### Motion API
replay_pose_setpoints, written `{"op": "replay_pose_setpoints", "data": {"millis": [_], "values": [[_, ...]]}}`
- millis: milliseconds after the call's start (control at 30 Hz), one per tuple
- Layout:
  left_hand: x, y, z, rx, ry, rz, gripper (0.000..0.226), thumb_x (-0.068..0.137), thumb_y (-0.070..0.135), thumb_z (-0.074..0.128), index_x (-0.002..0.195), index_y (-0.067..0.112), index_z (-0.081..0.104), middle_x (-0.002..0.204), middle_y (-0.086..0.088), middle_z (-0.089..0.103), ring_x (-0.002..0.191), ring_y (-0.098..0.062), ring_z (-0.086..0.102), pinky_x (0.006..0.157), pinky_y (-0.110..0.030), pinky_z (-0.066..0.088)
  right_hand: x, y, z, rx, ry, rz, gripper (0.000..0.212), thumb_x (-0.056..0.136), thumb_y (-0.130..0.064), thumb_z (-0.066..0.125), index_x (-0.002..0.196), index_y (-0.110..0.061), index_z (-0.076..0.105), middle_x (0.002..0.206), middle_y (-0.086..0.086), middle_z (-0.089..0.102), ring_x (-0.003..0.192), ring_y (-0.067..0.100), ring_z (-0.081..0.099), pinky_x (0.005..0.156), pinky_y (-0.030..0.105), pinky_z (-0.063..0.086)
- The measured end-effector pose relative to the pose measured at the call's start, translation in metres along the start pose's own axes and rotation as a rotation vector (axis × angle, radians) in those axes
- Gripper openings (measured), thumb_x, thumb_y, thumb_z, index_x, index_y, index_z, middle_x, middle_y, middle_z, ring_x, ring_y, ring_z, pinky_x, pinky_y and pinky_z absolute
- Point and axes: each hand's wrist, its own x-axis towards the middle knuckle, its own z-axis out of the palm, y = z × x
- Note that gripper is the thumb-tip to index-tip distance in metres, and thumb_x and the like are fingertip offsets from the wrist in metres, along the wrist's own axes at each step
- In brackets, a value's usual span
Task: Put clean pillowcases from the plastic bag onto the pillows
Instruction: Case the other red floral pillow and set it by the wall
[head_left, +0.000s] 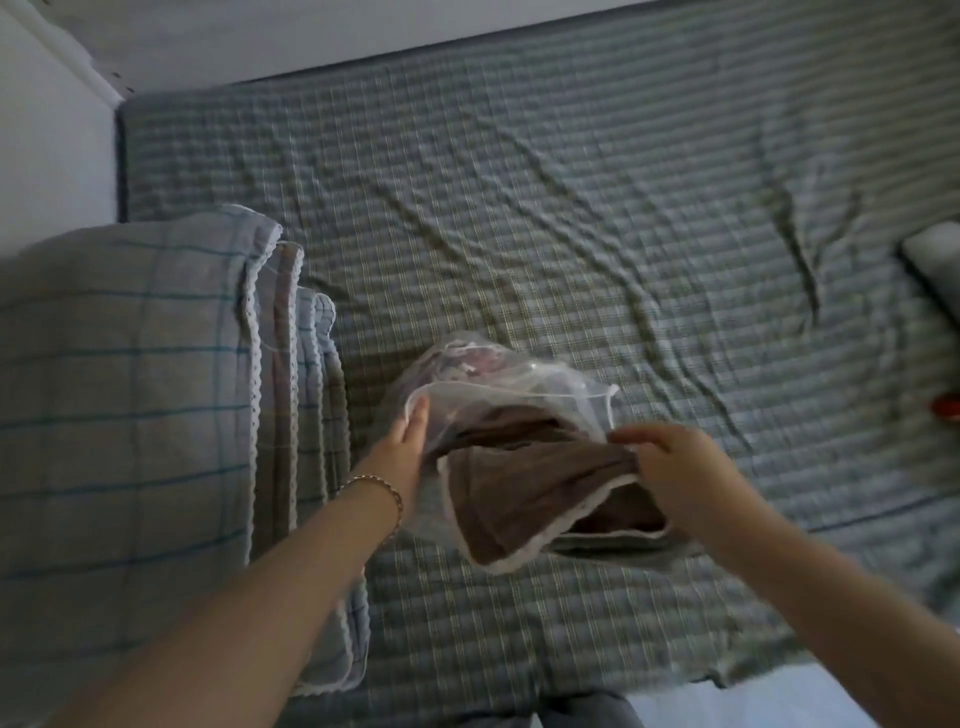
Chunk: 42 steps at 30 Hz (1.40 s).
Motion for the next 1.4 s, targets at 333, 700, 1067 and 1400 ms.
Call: {"op": "replay_pose_setpoints", "data": {"millis": [333,700,1067,1400], "values": [[-0.063,0.092,0.017,0.031,0.177,0.684,0.117,0.06,0.063,0.07,0.14,0.038,-0.012,0.15,0.007,-0.012,0.14,-0.012,-0.01,0.114,-0.039,0.003,-0.088,0.026,-0.09,0.245,-0.054,-0.04,0.037,0.066,0.018,0.068,0.086,-0.013,0.073,0.078,0.014,0.073,0.068,0.022,0.07,0.062,0.026,0.057],[-0.026,0.298,0.043,-0.839,0.3,0.358,0.029,0.093,0.021,0.049,0.065,0.023,0.041,0.059,0.006,0.047,0.058,-0.014,0.046,0.056,-0.022,0.037,-0.084,0.114,-0.254,1.05,0.144,0.114,0.068,0.01,-0.039,0.086,0.073,-0.015,0.077,0.074,0.01,0.073,0.061,0.023,0.07,0.045,0.031,0.055],[-0.01,0.497,0.031,-0.595,0.103,0.334,0.021,0.094,0.038,0.045,0.08,0.022,0.051,0.076,0.001,0.056,0.067,-0.012,0.052,0.058,-0.018,0.04,-0.025,0.156,-0.456,0.42,0.565,0.067,0.025,0.086,-0.029,0.064,0.093,-0.005,0.068,0.068,0.002,0.068,0.061,0.018,0.064,0.063,0.026,0.053],[0.017,0.483,-0.057,-0.203,0.491,0.285,0.033,0.08,0.035,0.066,0.064,0.018,0.043,0.061,0.002,0.046,0.057,-0.015,0.042,0.049,-0.024,0.028,0.025,0.153,-0.512,-0.709,0.731,-0.491,0.037,0.089,-0.036,0.057,0.103,-0.002,0.062,0.098,0.017,0.063,0.091,0.035,0.056,0.073,0.039,0.043]]}}
